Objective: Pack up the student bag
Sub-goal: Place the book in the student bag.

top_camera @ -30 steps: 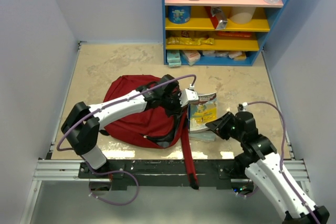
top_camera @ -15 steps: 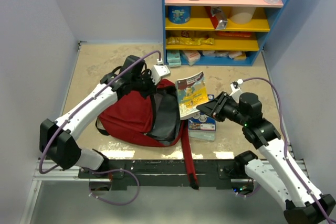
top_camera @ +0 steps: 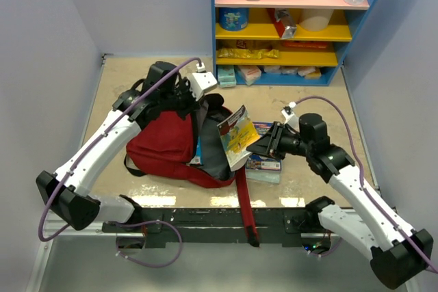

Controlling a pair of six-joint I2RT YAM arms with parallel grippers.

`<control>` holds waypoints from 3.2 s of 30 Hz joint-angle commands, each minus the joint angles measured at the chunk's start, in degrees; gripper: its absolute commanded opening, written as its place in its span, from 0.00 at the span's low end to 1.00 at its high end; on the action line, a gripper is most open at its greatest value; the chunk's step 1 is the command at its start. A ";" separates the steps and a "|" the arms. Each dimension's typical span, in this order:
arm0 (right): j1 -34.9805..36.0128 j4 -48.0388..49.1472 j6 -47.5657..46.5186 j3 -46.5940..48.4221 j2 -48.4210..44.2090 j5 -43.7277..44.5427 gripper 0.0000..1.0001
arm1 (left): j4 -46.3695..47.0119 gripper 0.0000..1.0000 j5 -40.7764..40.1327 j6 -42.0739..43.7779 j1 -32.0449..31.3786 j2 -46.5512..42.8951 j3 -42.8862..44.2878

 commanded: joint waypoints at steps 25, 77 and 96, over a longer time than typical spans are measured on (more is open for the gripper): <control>9.45 42.57 6.52 -4.69 16.84 -5.92 0.04 | -1.17 0.00 10.46 2.14 0.11 -1.98 2.24; 31.52 22.02 -8.33 7.51 36.52 39.00 0.00 | -3.90 0.00 15.47 -0.76 -0.33 -1.18 7.69; 34.59 43.20 -3.15 13.24 50.86 24.59 0.02 | -3.37 0.00 15.74 -1.20 -1.56 -1.01 8.31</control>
